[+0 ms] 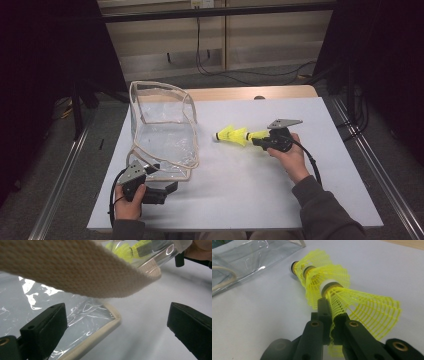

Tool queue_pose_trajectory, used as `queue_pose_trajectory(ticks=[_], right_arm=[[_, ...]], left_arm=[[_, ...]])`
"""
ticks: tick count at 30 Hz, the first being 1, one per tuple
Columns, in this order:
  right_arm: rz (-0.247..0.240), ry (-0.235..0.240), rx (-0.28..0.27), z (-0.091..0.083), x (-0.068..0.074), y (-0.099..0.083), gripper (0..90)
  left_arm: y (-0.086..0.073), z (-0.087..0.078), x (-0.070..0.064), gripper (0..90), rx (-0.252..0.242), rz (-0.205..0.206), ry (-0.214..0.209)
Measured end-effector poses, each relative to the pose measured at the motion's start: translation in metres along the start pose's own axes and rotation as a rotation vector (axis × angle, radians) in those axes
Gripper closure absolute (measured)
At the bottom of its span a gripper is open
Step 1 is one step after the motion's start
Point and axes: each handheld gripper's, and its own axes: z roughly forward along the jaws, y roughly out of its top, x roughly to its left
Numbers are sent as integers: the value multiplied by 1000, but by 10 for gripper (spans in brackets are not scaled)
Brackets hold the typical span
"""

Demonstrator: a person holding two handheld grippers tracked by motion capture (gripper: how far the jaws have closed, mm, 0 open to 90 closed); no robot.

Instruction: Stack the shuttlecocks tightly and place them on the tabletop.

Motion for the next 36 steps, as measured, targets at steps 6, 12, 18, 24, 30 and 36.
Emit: queue_pose_trajectory(ticks=[6,12,18,24,30,36], right_arm=[[1,-4,2,3,-1,1,885],[4,0,4,5,-1,0,885],[9,3,6,8,0,2,885],[11,9,7,12,0,3,884],[12,8,9,14,1,5,884],[18,11,14,16,1,6,884]], left_arm=[[0,0,0,27,1,0,1],[0,0,0,27,-2,0,1],[0,0,0,27,-1,0,1],[0,0,0,27,1,0,0],[0,0,0,27,0,0,1],[0,0,0,27,-1,-1,0]])
